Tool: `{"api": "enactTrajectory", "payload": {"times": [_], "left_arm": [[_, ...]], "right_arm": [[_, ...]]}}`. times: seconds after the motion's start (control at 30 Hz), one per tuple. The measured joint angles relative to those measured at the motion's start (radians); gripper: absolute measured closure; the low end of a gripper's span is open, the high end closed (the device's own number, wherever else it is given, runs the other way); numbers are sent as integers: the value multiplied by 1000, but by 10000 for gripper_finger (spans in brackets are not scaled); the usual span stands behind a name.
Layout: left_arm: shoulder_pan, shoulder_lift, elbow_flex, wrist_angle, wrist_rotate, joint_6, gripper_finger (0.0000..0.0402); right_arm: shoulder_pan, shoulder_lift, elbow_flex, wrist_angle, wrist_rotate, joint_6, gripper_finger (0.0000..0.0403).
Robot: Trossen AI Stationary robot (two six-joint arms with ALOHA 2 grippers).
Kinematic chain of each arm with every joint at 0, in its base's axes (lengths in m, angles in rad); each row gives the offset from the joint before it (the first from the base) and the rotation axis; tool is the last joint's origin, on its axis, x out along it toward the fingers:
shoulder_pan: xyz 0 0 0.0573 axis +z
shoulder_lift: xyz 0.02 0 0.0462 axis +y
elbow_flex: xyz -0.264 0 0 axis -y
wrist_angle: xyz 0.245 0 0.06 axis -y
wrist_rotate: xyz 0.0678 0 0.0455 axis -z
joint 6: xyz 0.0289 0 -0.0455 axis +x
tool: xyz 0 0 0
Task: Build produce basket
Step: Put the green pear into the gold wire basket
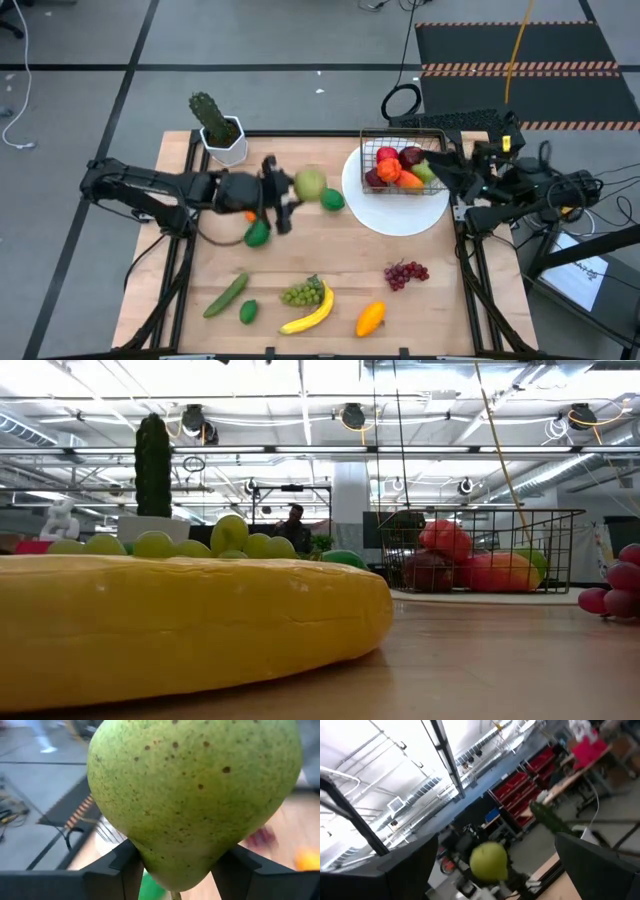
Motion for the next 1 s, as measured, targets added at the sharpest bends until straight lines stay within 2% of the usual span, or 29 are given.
{"api": "enactTrajectory", "payload": {"times": [0.17,0.4,0.73,0.9,1.0], "left_arm": [[85,0,18,216,-63,-156,210],[176,51,18,534,-69,-343,206],[214,193,18,789,-67,-579,200],[229,264,19,906,-66,-651,200],[233,287,36,932,-66,-632,200]], "right_arm": [[0,-59,0,-51,29,-165,8],[0,-88,0,-102,89,-338,8],[0,-88,0,-132,102,-333,8],[0,-92,0,-142,103,-343,8],[0,-93,0,-141,134,-335,8]]}}
